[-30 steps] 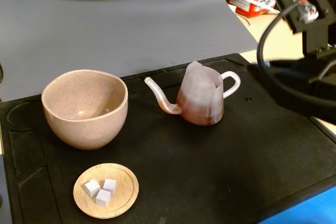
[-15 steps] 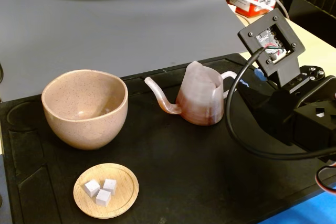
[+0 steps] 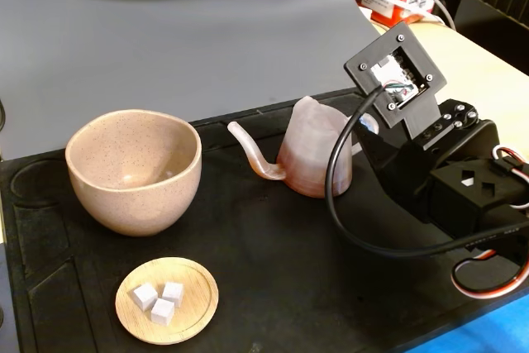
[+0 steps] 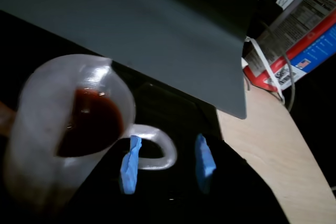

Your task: Pick up a kettle and pour liquid into a cup.

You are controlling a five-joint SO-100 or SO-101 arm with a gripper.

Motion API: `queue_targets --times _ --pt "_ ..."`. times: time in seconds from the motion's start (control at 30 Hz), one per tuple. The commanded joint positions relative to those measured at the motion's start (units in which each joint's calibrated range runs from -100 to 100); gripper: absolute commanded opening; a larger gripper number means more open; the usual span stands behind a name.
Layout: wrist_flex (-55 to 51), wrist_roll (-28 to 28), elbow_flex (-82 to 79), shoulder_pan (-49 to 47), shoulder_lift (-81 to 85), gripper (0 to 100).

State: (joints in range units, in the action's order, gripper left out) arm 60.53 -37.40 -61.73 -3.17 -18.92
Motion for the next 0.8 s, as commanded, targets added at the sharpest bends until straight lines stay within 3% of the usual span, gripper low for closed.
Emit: queue_targets --times 0.0,0.47,0.77 --pt "0.2 0.1 1.9 2.0 0.2 14" --pt "3.4 1.2 12.5 2.1 -14.0 14" --pt "3.2 1.4 15.8 4.0 -14.4 14"
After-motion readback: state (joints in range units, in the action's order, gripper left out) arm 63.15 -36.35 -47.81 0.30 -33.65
